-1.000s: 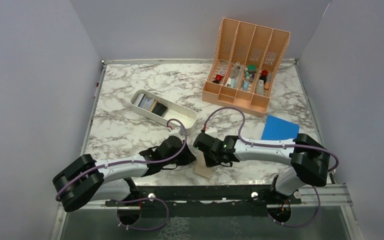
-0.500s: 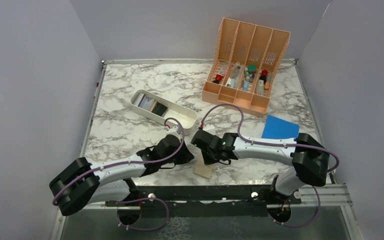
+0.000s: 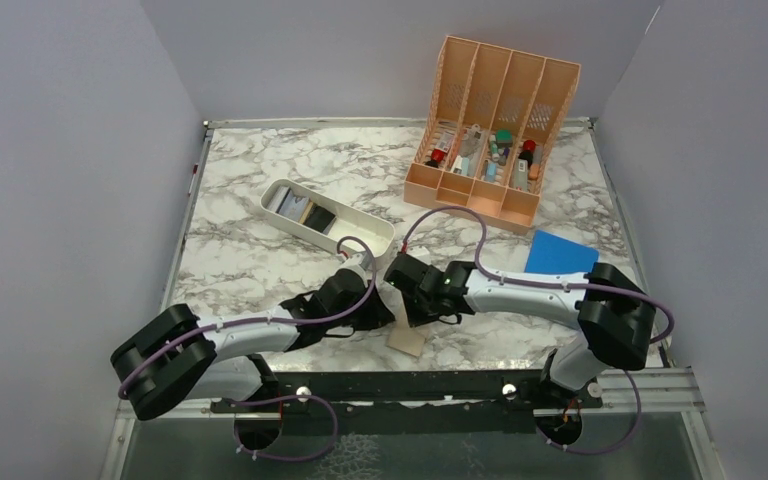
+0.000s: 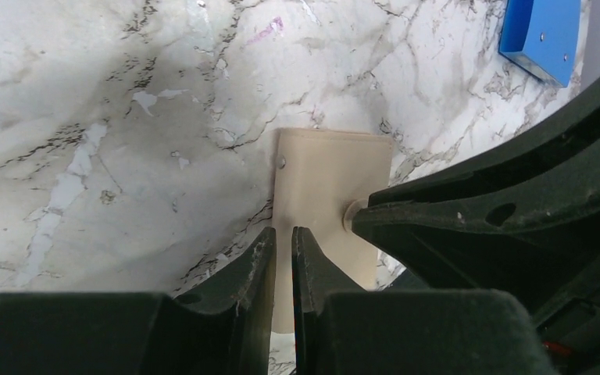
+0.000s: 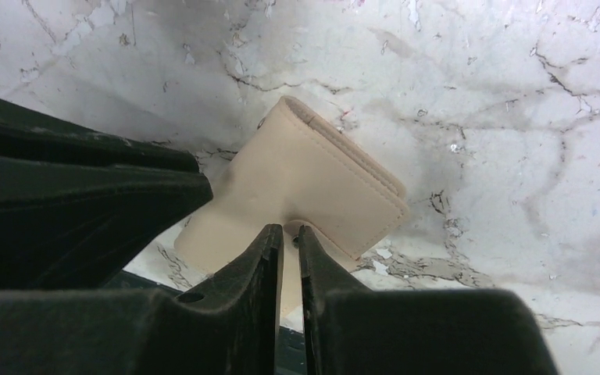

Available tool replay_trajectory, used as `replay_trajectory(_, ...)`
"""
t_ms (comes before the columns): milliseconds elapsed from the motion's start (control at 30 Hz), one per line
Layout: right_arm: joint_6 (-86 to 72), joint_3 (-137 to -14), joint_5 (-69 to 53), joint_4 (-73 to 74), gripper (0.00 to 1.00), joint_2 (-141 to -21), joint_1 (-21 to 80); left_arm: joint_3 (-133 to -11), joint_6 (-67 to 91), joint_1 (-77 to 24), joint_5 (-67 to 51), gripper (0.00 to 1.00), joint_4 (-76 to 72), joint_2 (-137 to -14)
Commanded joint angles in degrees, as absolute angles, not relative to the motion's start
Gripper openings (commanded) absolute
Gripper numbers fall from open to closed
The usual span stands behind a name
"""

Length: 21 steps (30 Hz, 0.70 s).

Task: Put the credit cards into the card holder
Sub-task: Close the card holder at the center of the board.

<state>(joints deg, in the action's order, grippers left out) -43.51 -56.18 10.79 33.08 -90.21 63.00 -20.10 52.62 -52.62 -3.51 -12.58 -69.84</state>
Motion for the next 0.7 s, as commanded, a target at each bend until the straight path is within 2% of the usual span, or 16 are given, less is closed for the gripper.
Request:
replay_trajectory(0,-42.12,-55.24,7.98,30.57,0.19,-89.73,61.22,-19.68,53.01,-53.26,-6.58,0.17,-16.78,-71.24)
replay_trajectory(267,-40.88,-53.91,4.96,28.88,0.23,-90.70,59.95,-20.12,53.60,-54.48,-6.90,0.16,-18.65,-73.82)
replay_trajectory(667,-40.16,-52.00,1.79,28.92,0.21,-87.89,59.94,-19.68,53.66,-54.67,-5.47,0.16,-18.73,-74.70)
